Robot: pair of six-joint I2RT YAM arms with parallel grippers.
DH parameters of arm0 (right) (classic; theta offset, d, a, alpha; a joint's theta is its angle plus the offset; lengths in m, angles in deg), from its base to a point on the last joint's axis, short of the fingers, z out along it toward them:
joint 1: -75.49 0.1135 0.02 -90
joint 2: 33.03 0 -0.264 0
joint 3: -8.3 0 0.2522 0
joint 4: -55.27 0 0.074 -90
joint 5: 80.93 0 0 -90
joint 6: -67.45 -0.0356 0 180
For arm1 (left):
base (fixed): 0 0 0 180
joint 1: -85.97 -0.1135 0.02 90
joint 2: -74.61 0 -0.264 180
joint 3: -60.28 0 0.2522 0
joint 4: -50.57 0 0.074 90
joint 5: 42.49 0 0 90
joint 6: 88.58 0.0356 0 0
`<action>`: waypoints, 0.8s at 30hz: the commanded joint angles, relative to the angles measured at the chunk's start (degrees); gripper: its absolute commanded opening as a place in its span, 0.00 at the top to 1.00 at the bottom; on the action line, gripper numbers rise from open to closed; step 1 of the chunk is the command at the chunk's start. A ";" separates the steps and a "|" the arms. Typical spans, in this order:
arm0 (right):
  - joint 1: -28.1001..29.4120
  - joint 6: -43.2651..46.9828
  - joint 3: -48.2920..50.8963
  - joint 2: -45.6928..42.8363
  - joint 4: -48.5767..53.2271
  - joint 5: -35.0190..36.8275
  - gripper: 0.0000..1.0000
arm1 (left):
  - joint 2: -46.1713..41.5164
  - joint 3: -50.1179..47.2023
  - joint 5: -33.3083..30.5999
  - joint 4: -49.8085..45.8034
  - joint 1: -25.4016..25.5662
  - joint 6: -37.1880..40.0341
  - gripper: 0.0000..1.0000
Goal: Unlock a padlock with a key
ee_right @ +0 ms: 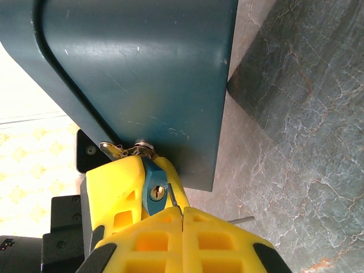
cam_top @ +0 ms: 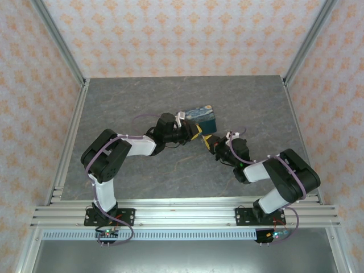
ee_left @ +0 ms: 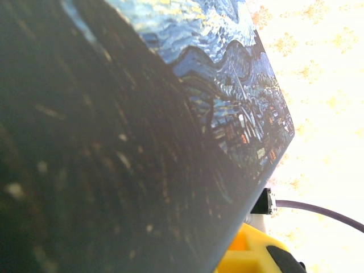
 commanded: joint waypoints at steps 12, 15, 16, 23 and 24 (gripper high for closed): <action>0.37 0.13 -1.19 -4.21 -0.04 0.60 1.00 | -1.43 -0.45 0.92 2.78 -0.14 0.68 1.00; 0.40 0.14 -1.56 -3.87 -0.06 0.46 1.00 | -1.46 -0.40 1.02 2.73 -0.19 0.64 1.00; 0.38 0.17 -1.72 -3.58 -0.07 0.42 1.00 | -1.54 -0.45 1.01 2.73 -0.12 0.55 1.00; 0.37 -0.36 -2.18 -1.22 -2.20 0.22 1.00 | -1.73 -0.41 1.36 4.03 -0.08 -1.13 1.00; 0.37 -0.45 -2.23 -0.87 -2.55 0.24 1.00 | -1.72 -0.31 1.44 4.22 -0.11 -1.35 1.00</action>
